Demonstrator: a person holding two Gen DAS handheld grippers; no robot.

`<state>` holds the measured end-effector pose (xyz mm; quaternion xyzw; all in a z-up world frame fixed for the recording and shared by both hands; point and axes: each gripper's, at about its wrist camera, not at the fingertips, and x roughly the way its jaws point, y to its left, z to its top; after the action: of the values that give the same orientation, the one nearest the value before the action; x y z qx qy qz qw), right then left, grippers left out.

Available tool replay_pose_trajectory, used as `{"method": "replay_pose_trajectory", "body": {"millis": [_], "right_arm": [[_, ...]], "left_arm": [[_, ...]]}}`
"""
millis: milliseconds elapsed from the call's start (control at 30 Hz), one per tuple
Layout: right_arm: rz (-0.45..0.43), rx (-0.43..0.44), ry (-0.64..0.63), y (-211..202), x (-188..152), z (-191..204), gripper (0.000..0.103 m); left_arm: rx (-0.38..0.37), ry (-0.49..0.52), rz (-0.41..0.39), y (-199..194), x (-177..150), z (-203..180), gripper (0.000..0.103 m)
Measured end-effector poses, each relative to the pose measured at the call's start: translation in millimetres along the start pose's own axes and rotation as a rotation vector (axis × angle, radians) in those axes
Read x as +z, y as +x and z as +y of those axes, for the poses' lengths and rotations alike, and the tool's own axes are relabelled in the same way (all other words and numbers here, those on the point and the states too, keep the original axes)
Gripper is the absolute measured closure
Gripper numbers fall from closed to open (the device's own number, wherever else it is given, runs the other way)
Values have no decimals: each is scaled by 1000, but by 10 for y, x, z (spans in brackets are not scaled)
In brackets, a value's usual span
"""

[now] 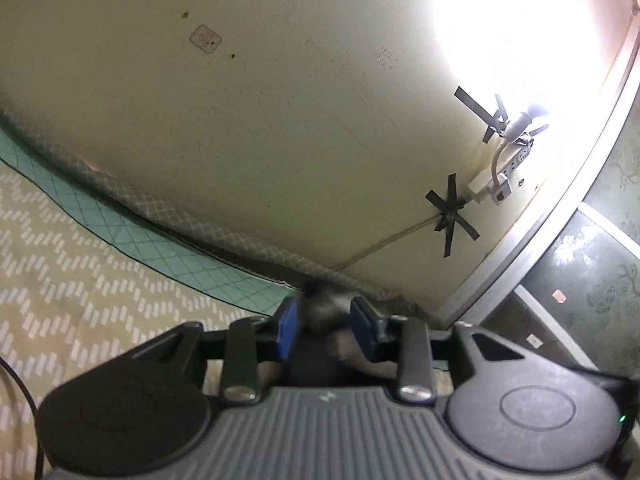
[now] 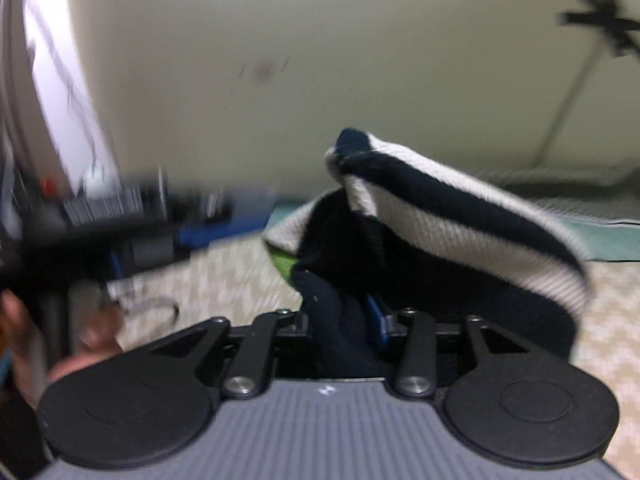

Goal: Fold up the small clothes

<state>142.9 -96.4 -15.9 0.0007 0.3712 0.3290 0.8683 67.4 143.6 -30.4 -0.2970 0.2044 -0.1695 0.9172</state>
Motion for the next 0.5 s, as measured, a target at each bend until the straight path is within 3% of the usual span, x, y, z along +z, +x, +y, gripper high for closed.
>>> {"method": "replay_pose_trajectory", "body": {"millis": [67, 267, 400, 500], "right_arm": [[-12, 82, 12, 13, -110, -15, 37], [-153, 178, -21, -638, -312, -92, 43], [-278, 58, -11, -1007, -274, -306, 46], [-306, -36, 47, -1028, -114, -511, 52]], "left_arm": [[3, 7, -3, -4, -3, 2, 66], [-2, 33, 21, 34, -22, -73, 63], [28, 99, 53, 140, -128, -190, 62], [58, 168, 90, 251, -235, -288, 62]]}}
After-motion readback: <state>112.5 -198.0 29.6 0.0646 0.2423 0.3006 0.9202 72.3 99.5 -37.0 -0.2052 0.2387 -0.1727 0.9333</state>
